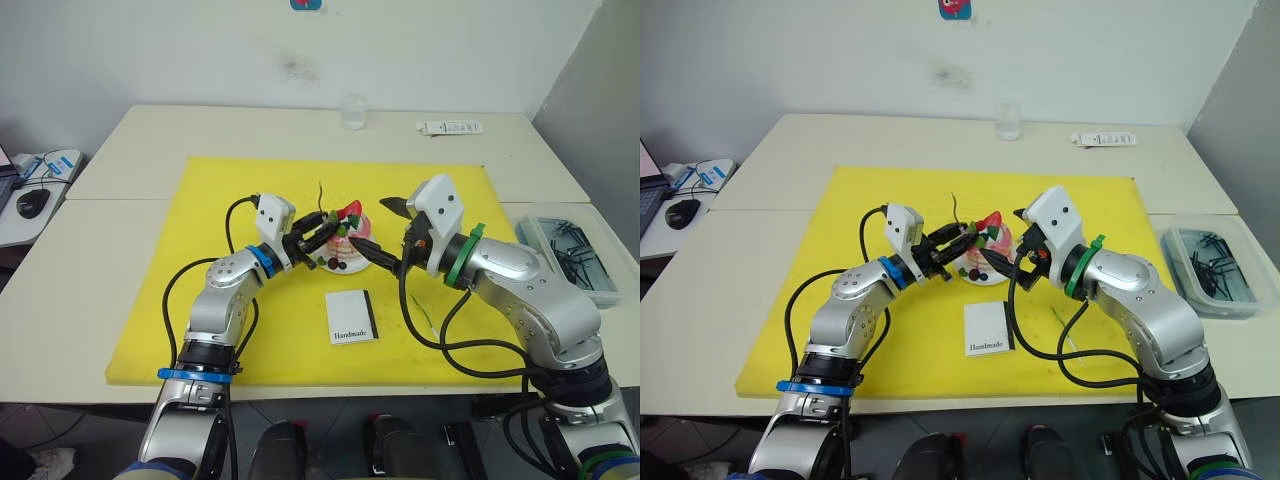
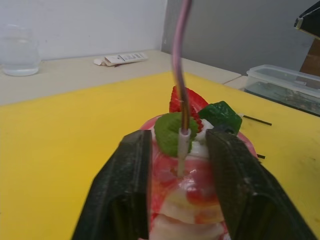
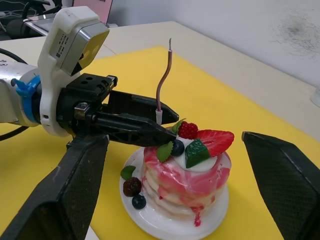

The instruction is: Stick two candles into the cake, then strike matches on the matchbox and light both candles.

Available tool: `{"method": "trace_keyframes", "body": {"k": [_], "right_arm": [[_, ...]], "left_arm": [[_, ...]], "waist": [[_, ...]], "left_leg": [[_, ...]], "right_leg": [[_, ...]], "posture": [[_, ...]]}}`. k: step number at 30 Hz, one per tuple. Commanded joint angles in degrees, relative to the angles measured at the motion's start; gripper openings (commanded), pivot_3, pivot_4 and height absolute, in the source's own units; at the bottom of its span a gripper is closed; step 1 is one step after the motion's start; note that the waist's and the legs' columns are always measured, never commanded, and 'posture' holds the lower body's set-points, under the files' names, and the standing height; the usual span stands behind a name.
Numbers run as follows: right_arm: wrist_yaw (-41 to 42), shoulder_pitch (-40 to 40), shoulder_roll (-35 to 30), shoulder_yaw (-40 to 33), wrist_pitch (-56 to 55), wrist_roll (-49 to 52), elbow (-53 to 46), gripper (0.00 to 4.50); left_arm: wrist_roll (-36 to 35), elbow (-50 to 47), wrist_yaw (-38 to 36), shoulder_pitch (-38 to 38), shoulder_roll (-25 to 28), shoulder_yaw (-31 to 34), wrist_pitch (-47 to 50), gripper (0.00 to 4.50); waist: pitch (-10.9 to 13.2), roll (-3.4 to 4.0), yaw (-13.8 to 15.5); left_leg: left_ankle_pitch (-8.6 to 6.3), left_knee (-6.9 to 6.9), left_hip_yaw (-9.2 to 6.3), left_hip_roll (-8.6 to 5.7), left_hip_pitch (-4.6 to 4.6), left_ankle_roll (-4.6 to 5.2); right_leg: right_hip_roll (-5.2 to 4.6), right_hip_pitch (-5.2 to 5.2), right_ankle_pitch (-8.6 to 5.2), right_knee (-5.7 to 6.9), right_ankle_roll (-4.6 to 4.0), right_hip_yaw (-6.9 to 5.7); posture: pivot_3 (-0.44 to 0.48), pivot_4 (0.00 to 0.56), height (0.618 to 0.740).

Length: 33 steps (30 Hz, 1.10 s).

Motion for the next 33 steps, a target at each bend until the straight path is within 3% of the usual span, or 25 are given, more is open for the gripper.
{"method": "trace_keyframes", "body": {"k": [1,5,6,20,28,33], "right_arm": [[0.5,-1.1,-0.4,-0.8,-0.8,-0.4,-1.2,4.5],[0.8,-1.3,-0.2,-0.8,-1.1,-0.6,-0.7,4.5],[0.8,-1.2,-0.3,-0.9,-1.2,-0.6,-0.7,4.5],[2.6,-0.1,-1.7,-1.8,-1.4,-0.7,-0.2,4.5],[7.0,8.1,-8.8,-7.5,0.1,3.0,-3.9,4.5],[8.8,14.2,-12.1,-9.9,-0.2,4.3,-6.1,4.5]], "left_arm": [[-0.3,-2.4,0.4,-0.5,0.2,0.4,-0.1,3.06],[-0.6,-3.7,0.6,-0.3,0.7,0.7,0.7,4.36],[-0.8,-4.3,0.7,0.0,0.9,0.8,0.9,4.47],[-3.6,-15.7,2.0,5.0,4.8,3.1,7.6,4.47],[-10.8,-35.0,-2.0,18.4,14.0,4.2,17.3,4.47],[-14.4,-43.7,-3.0,25.6,17.2,4.0,19.7,4.47]], "waist": [[0.0,0.0,0.0],[0.0,0.0,0.0],[0.0,0.0,0.0],[0.0,0.0,0.0],[0.0,0.0,-0.1],[0.0,0.01,-0.1]], "left_leg": [[0.0,0.0,0.0,0.0,0.0,0.0],[0.0,0.0,0.0,0.0,0.0,0.0],[0.0,0.0,0.0,0.0,0.0,0.0],[0.0,-0.01,0.01,0.01,0.0,0.0],[-0.01,-0.06,0.0,0.03,0.01,-0.01],[-0.01,-0.06,-0.08,0.05,0.06,-0.02]], "right_leg": [[0.0,0.0,0.0,0.0,0.0,0.0],[0.0,0.0,0.0,0.0,0.0,0.0],[0.0,0.0,0.0,0.0,0.0,-0.01],[0.0,-0.01,0.0,0.0,0.0,0.0],[-0.12,-0.01,-0.06,-0.03,-0.09,0.07],[-0.32,0.02,-0.25,0.01,-0.41,0.05]], "posture": [[0.0,0.15,0.74],[0.0,0.15,0.74],[0.0,0.15,0.74],[0.0,0.15,0.74],[0.0,0.15,0.74],[0.0,0.15,0.74]]}}
